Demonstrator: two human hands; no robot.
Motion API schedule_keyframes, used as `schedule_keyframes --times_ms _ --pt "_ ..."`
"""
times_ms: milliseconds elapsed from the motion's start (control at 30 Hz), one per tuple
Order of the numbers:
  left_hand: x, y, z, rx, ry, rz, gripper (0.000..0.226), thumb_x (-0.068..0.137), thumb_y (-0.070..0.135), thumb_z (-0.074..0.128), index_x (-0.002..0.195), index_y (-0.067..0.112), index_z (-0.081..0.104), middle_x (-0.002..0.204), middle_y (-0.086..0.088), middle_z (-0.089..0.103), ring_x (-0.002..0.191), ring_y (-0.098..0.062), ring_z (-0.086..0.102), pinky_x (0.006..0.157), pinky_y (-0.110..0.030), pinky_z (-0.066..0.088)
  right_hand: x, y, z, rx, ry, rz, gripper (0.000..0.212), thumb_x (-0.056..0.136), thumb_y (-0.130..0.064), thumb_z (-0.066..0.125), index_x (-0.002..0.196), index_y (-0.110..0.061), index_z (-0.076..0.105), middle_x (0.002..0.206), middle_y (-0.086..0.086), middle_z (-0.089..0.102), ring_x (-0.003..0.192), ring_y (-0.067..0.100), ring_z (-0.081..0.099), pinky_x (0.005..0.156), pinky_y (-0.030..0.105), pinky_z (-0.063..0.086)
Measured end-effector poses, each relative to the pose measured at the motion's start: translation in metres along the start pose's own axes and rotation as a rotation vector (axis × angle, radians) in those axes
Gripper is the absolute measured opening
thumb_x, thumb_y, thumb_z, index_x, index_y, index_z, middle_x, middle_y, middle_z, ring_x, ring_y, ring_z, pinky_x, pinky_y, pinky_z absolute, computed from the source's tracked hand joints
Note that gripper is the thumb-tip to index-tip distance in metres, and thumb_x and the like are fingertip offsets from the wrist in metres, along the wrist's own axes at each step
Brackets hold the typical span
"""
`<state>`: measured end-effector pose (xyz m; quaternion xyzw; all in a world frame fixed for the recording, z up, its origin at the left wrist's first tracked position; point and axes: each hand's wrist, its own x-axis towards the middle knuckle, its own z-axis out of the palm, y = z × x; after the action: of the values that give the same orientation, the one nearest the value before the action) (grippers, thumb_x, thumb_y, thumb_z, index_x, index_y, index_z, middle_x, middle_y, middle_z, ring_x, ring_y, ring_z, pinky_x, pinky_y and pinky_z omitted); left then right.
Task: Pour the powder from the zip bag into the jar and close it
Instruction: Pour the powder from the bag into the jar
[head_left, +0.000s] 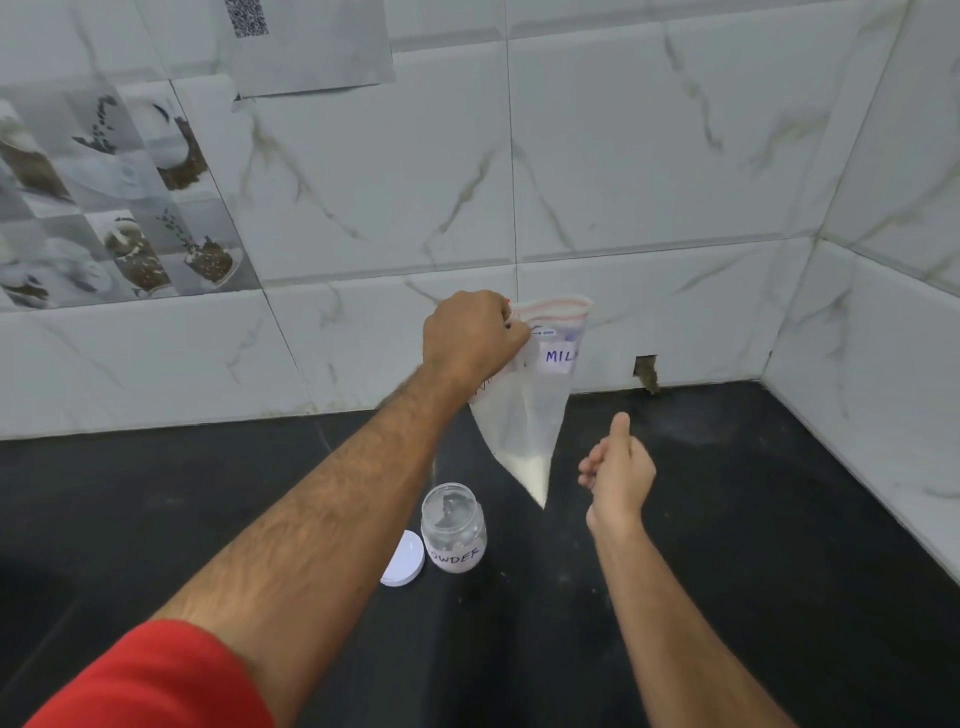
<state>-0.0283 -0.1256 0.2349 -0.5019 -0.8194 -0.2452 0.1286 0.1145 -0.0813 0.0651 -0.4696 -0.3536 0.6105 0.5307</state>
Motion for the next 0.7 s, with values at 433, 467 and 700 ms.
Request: schedule_keyframes --times_ms 433,467,700 --pt "0.010 0.014 -0.012 -0.346 0.009 -0.079 0.034 0.078 0.029 0.055 0.053 0.016 0.037 0.049 0.003 0.038 0.053 -0.018 0.039 0.051 -0.029 0.031 -0.023 0.032 0.050 0.840 -0.441 0.728 0.120 0.063 -0.097 0.042 0.152 -0.017 0.031 0.132 0.037 0.055 0.112 0.054 0.063 0.094 0.060 0.053" --pt "0.008 0.011 -0.014 -0.379 0.017 -0.099 0.034 0.079 0.028 0.055 0.053 0.016 0.036 0.049 0.002 0.035 0.052 -0.018 0.036 0.052 -0.029 0.031 -0.021 0.031 0.054 0.906 -0.424 0.689 0.120 0.065 -0.097 0.041 0.148 -0.011 0.038 0.131 0.036 0.057 0.114 0.053 0.063 0.097 0.061 0.051" --pt "-0.021 -0.048 -0.019 -0.484 -0.061 -0.141 0.034 0.081 0.024 0.055 0.054 0.019 0.035 0.050 0.006 0.031 0.053 -0.015 0.031 0.051 -0.031 0.025 0.012 0.006 0.048 0.909 -0.356 0.469 0.069 0.099 -0.063 0.037 0.123 -0.004 0.065 0.122 0.022 0.070 0.111 0.039 0.068 0.094 0.050 0.054"
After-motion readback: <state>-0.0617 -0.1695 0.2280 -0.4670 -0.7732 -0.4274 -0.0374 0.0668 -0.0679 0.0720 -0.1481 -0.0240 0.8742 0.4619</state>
